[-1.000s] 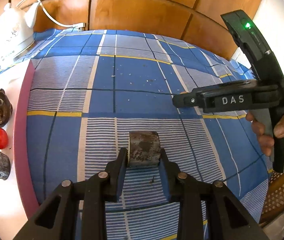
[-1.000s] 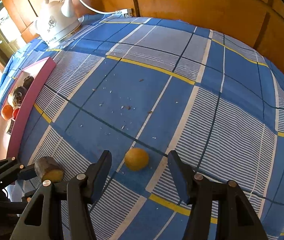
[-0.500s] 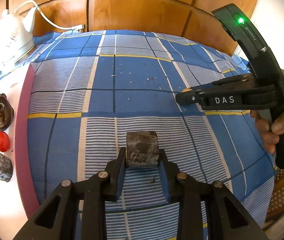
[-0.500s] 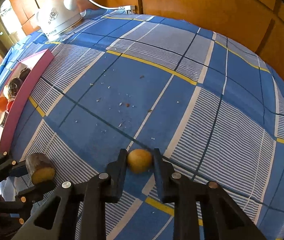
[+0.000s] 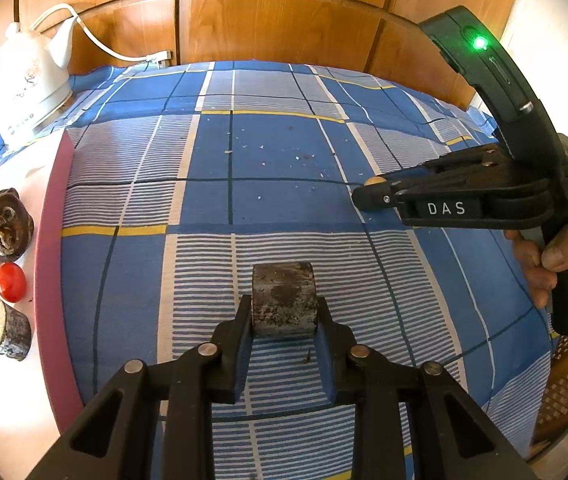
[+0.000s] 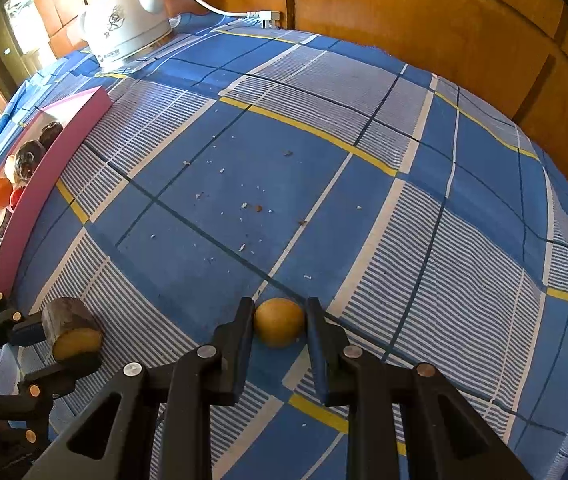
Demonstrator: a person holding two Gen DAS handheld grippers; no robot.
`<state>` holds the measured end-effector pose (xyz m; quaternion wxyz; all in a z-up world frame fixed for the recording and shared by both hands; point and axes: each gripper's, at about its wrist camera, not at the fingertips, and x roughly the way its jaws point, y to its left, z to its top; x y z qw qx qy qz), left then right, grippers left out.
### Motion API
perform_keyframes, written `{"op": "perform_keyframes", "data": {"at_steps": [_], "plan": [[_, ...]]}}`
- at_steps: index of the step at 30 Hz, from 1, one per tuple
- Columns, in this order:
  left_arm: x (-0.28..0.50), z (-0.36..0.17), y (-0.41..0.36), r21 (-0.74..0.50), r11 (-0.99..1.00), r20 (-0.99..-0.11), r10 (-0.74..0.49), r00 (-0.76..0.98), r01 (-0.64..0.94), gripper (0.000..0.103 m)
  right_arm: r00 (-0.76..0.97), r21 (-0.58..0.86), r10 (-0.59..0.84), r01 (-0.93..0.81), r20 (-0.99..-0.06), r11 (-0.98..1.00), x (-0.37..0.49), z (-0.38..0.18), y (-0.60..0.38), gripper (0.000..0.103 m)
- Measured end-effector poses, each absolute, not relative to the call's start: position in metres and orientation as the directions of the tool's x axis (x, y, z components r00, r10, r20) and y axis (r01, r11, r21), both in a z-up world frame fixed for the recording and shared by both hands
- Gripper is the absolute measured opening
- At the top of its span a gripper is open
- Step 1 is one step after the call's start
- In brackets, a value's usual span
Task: Organize fruits
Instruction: 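Carry the log piece toward the pink tray with the left gripper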
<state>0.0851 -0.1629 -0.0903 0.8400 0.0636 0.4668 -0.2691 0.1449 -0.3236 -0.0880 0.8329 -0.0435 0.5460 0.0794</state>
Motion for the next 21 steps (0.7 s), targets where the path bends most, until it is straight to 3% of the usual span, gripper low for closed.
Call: {"op": "perform_keyframes", "data": {"at_steps": [21], "plan": [[0.071,-0.054,-0.153,-0.128,0.855,-0.783,-0.398,0.477,0.503,0.028,0.413,-0.034,0.057,-0.208,-0.909,0.978,0.144,-0.087,-0.319,0.025]]}}
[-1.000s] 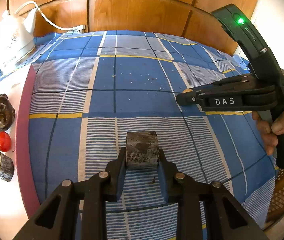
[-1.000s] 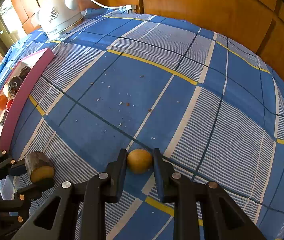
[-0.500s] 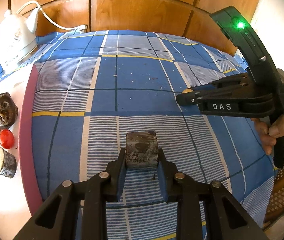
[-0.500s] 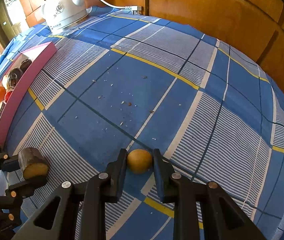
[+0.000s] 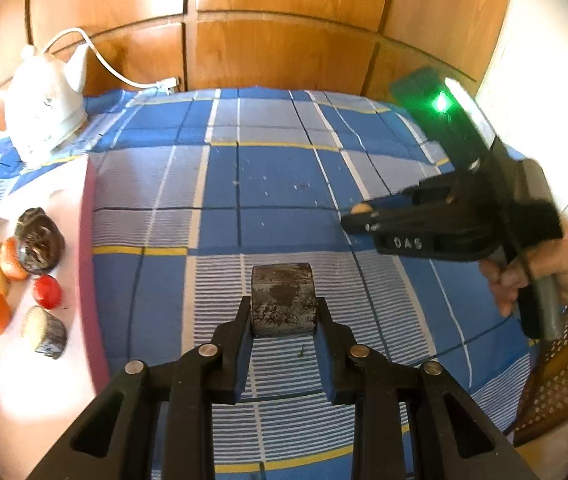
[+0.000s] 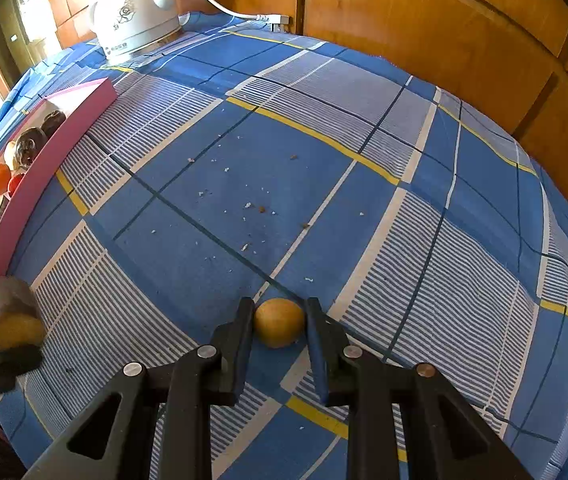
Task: Organize fruits
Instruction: 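Carry the log piece toward the pink tray with the left gripper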
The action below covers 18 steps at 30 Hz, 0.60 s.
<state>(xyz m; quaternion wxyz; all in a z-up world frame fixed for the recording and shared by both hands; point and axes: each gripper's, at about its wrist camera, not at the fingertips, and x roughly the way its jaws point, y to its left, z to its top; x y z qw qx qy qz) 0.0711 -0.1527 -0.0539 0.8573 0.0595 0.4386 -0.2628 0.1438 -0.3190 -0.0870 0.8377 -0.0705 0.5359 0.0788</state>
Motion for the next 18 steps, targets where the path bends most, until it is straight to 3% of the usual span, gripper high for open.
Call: {"op": "perform_keyframes", "data": {"at_steps": [18], "plan": [[0.072,-0.024,-0.113,-0.168,0.886,-0.748,-0.401,0.530,0.433,0.028,0.424,-0.053,0.047,-0.221,-0.904,0.974,0.142,-0.086,-0.317,0.025]]}}
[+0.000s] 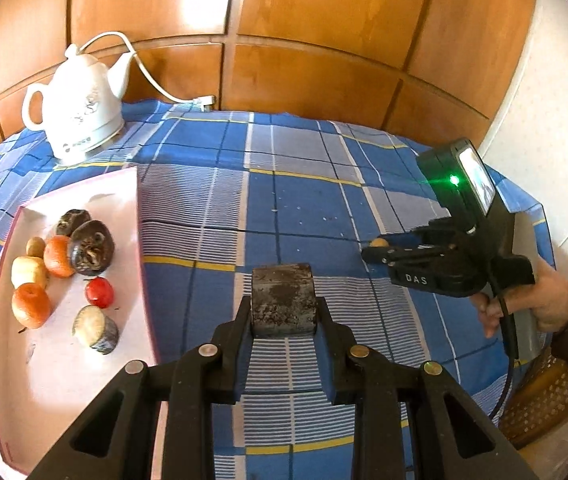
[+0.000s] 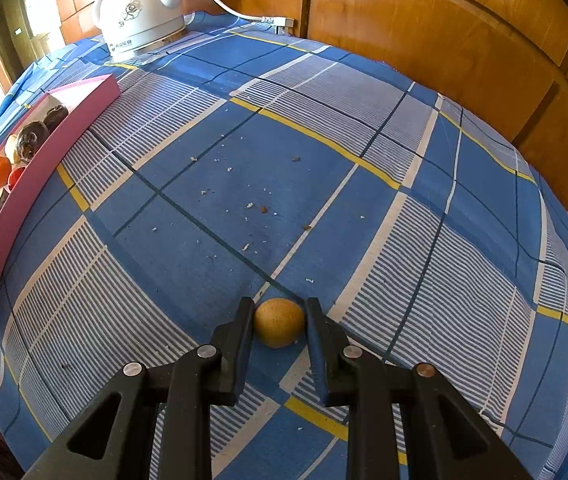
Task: Organize fruits
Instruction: 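Carry the log piece toward the pink tray with the left gripper, then lower the log piece into the tray and open the left gripper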
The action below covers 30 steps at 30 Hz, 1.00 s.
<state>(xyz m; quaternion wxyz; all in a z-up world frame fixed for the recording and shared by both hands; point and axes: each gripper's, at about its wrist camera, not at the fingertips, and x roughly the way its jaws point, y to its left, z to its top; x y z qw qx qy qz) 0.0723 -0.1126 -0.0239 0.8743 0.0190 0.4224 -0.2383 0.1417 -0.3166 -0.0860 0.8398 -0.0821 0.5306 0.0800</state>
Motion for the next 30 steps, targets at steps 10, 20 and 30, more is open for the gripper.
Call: {"op": "perform_keyframes", "data": {"at_steps": [10,20,30], "plan": [[0.079,-0.006,-0.038,-0.213,0.933,-0.723,-0.351,0.595,0.292,0.028,0.425,-0.054,0.046,-0.220,-0.904,0.974,0.142,-0.085,-0.316,0.025],[0.082,-0.029,0.073,-0.226,0.974,-0.769,-0.175,0.614,-0.006,0.028,0.426,-0.058,0.042,-0.220,-0.904,0.974,0.141,-0.085,-0.316,0.025],[0.100,-0.056,0.073,-0.182,0.983,-0.805,-0.130,0.579,-0.033,0.029,0.428,-0.057,0.038,-0.209,-0.903,0.976,0.140,-0.086,-0.316,0.025]]}}
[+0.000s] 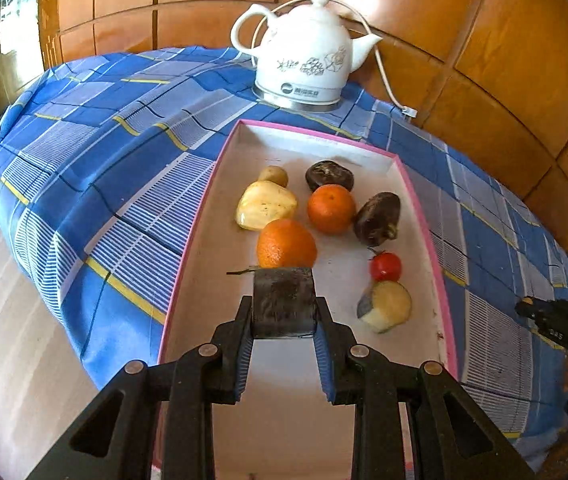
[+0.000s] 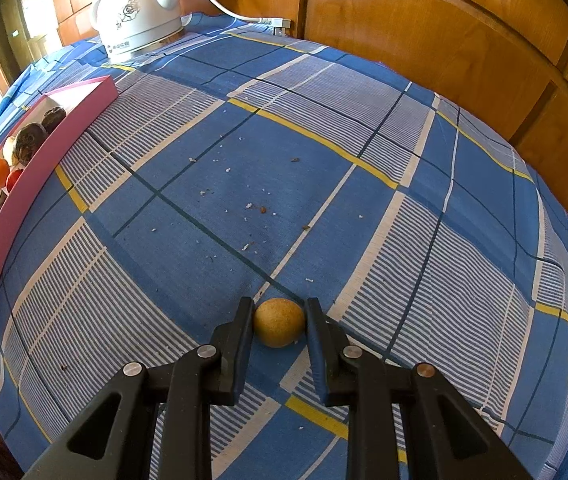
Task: Organize fruits
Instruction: 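Lower the log piece into the tray and open the left gripper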
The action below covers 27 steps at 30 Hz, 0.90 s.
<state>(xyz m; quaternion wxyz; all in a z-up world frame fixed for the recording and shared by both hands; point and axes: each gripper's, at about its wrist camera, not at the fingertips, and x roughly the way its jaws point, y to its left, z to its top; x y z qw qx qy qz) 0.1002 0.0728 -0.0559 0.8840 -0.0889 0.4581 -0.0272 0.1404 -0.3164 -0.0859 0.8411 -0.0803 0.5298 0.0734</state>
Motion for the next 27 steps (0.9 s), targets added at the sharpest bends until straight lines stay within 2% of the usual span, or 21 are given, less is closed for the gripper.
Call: {"op": "perform_keyframes", "data": {"at_steps": [1,2,3,8,13,27], "plan": [[0.102,-0.057,0.073,-0.170,0.985,-0.805,-0.114,0.582,-0.042,0.029,0.428,-0.058,0.038,-0.208,-0.903,0.976,0.141,-0.086,-0.317,0.025],[0.104,-0.059,0.075,-0.166,0.985,-0.807,-0.109,0.581,-0.047,0.036,0.428,-0.059,0.037,-0.209,-0.903,0.976,0.141,-0.086,-0.317,0.025],[0.105,-0.060,0.077,-0.163,0.985,-0.809,-0.101,0.579,-0.057,0.037,0.428,-0.058,0.037,-0.208,-0.903,0.976,0.141,-0.086,-0.317,0.025],[0.100,-0.060,0.071,-0.097,0.995,-0.799,-0.059,0.599,-0.031,0.037,0.429,-0.062,0.035,-0.209,-0.903,0.976,0.141,-0.086,-0.316,0.025],[0.091,-0.057,0.072,-0.074,0.995,-0.790,-0.013,0.613,-0.074,0.037,0.428,-0.062,0.035,-0.209,-0.903,0.976,0.141,-0.085,-0.316,0.025],[0.074,-0.039,0.059,-0.065,0.994,-0.758,0.005,0.653,-0.084,0.048,0.426,-0.072,0.024,-0.208,-0.905,0.975,0.141,-0.084,-0.314,0.025]]}}
